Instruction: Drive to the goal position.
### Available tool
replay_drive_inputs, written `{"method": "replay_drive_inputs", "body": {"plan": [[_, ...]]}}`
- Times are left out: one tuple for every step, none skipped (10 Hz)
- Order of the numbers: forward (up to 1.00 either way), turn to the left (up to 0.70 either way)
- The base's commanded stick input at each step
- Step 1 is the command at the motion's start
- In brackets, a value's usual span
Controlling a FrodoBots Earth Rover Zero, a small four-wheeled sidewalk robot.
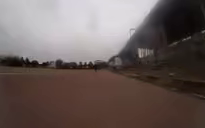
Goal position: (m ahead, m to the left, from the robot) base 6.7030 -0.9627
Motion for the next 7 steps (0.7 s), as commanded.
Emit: {"method": "replay_drive_inputs", "body": {"plan": [[1.00,0.00],[1.00,0.00],[1.00,0.00],[1.00,-0.10],[1.00,-0.29],[1.00,-0.37],[1.00,-0.36]]}}
